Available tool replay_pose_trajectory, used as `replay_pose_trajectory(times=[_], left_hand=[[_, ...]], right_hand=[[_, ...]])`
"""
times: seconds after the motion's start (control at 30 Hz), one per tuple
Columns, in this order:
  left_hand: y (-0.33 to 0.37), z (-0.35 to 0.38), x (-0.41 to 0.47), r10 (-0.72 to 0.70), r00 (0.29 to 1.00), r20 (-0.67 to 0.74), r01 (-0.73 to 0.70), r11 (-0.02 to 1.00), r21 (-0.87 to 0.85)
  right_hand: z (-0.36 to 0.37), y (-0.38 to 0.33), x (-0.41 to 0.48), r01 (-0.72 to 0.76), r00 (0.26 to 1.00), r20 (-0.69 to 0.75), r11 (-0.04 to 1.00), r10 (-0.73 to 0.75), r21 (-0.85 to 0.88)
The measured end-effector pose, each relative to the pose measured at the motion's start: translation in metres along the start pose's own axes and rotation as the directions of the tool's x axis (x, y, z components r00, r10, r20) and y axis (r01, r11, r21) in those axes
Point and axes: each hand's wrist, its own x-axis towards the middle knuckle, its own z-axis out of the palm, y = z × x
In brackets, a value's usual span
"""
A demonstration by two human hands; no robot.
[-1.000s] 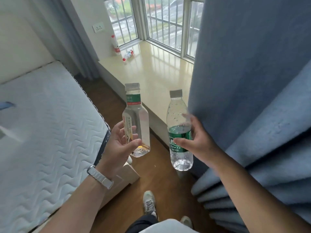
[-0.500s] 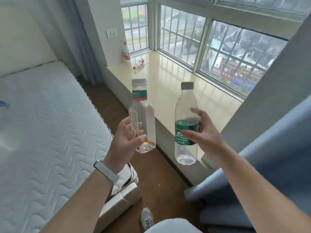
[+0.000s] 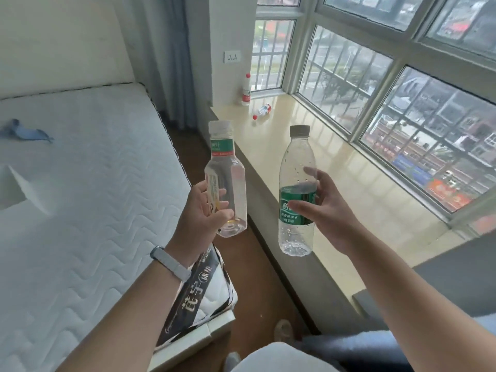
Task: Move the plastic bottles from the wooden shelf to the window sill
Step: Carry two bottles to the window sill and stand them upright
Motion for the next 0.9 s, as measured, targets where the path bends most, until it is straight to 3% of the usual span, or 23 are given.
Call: replay_pose_trajectory(times=[0.33,0.6,0.9], left_hand=[[-0.016,-0.037,0.058,-0.053,0.982,-0.179,0.058,0.998,0.019],[-0.020,-0.010,0.161,-0.122,0.961,-0.248,0.128,0.992,0.008],[-0.012,0.037,0.300,-0.155,0.948,-0.279,0.160,0.987,-0.008]], right_hand=[[0.031,0.006,0.102,0.010,0.987,0.161,0.998,-0.019,0.055],[0.001,0.018,0.227,-0.041,0.974,0.227,0.989,0.007,0.145],[-0.057,0.027,0.369,-0.085,0.962,0.268,0.987,0.046,0.135]])
